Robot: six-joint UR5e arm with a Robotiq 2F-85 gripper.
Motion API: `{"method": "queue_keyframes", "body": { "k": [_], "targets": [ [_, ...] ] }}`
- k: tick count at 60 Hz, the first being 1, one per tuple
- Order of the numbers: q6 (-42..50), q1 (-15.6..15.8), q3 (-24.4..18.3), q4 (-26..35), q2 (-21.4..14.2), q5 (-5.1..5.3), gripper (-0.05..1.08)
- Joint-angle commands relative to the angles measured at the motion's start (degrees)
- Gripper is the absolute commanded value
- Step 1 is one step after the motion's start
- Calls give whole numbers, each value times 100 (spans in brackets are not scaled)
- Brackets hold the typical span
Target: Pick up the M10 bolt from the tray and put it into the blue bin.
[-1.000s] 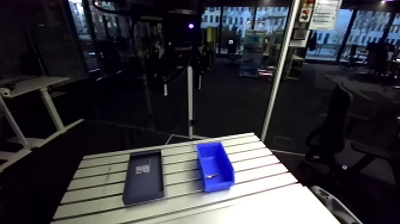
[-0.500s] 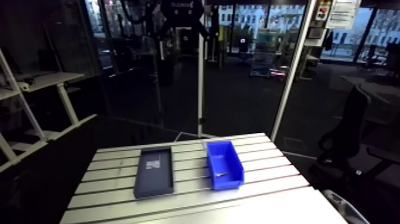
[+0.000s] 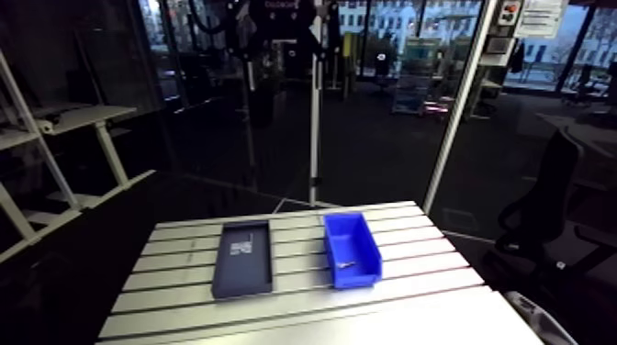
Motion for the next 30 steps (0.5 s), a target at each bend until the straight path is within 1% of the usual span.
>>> {"method": "queue_keyframes", "body": {
  "k": [1, 25, 30],
  "targets": [
    [-3, 98, 2, -16, 18, 2, 1],
    [5, 118, 2, -16, 43, 2, 1],
    [5, 184, 2, -24, 62, -14, 1]
  ]
}}
